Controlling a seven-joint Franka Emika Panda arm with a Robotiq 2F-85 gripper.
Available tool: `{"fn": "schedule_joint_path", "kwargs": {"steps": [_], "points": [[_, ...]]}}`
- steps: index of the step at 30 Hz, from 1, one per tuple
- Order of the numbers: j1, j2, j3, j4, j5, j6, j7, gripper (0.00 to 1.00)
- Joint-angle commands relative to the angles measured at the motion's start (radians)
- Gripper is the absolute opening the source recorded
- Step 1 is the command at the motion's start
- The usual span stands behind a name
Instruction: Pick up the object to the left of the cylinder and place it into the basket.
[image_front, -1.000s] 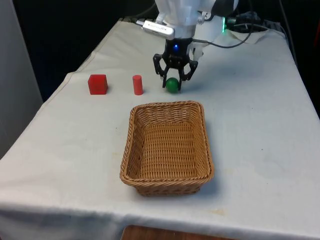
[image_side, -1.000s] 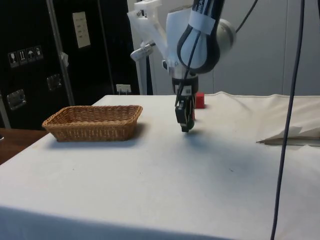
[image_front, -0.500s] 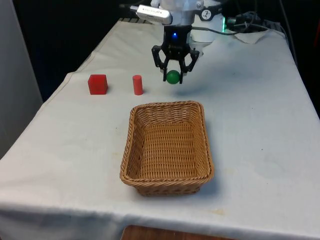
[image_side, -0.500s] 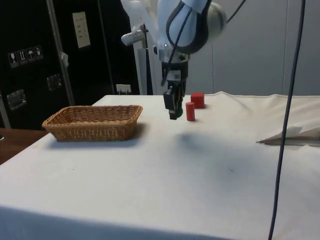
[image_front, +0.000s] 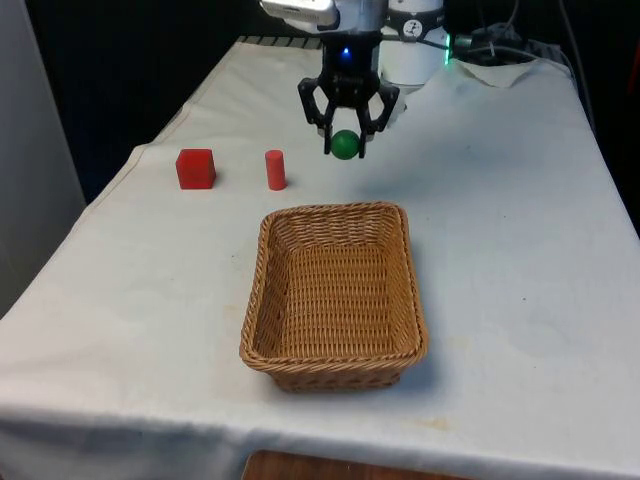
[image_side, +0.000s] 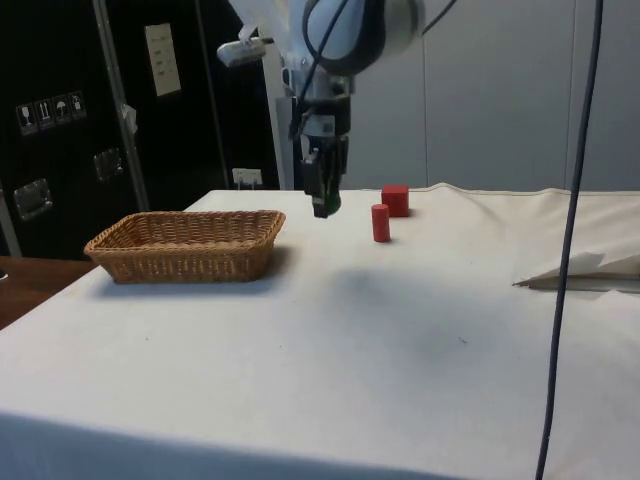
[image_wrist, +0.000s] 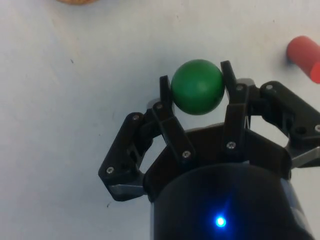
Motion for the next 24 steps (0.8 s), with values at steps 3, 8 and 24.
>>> {"fn": "schedule_joint_path", "kwargs": {"steps": [3, 8, 24], "points": [[-0.003, 0.012, -0.003, 0.051, -0.001, -0.047, 0.001, 0.0], [-0.008, 0.03, -0.003, 0.105, 0.009, -0.087, -0.007, 0.0], [-0.028, 0.127, -0.005, 0.289, 0.066, -0.195, -0.036, 0.0]]}}
